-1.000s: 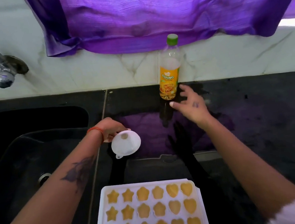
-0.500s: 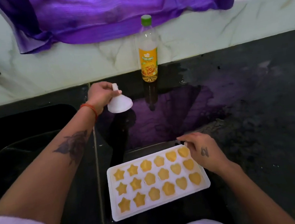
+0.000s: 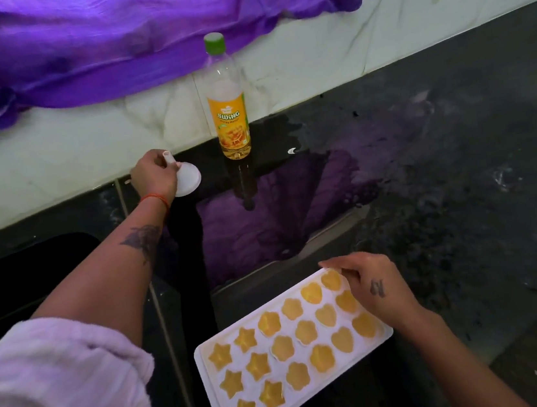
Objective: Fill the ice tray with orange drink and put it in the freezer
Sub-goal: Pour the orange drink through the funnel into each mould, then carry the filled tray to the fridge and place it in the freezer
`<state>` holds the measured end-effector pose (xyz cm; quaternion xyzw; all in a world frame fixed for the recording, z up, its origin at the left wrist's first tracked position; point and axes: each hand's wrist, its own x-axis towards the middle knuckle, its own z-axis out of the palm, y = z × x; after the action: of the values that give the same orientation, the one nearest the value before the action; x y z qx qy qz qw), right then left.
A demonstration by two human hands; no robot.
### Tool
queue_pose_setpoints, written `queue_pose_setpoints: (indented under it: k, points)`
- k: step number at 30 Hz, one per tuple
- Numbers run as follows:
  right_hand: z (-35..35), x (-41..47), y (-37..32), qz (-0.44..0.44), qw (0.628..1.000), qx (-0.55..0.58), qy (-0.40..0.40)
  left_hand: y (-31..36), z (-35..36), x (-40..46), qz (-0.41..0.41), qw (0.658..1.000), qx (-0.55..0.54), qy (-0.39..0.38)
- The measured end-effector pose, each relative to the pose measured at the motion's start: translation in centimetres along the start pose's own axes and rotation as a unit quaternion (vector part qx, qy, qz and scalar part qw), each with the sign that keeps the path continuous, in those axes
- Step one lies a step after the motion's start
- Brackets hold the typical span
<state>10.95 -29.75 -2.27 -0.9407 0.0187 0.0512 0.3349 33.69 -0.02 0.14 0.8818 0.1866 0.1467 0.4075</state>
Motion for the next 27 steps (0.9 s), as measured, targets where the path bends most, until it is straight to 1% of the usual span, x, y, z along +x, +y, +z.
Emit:
queue_pose_setpoints:
  k: [4,8,12,15,17,20,23,27]
  points:
    - [0.3,0.1,0.0,0.003,1.0,0.007,0.009,-0.4,0.6,0.5,0.013,1.0,0.008,0.012]
    - [0.2,0.4,0.1,0.002,1.0,0.009,0.001,-0.6,0.0,0.7,0.006,0.999,0.009,-0.036]
    - [-0.1,0.7,0.3,-0.017,1.0,0.012,-0.022,-1.1,-2.0,-2.3,0.027,0.999,0.025,-0.021]
    - [-0.6,0.8,0.1,-0.031,0.999,0.008,-0.042,-1.8,-3.9,-7.7,0.045,0.999,0.02,-0.023]
    - [-1.1,0.9,-0.2,-0.059,0.996,-0.001,-0.069,-2.5,-5.3,-12.1,0.046,0.998,0.032,-0.021]
    - [-2.0,1.3,-0.6,-0.091,0.986,-0.077,-0.121,-3.6,-7.8,-19.2,0.047,0.996,0.079,-0.01]
    - [-2.5,1.5,-2.1,-0.133,0.968,-0.163,-0.138,-4.4,-10.7,-26.3,0.018,0.993,0.114,0.029]
    - [-1.5,-0.6,-6.3,-0.251,0.95,-0.128,-0.131,-5.6,-14.2,-36.0,-0.054,0.987,0.134,0.073]
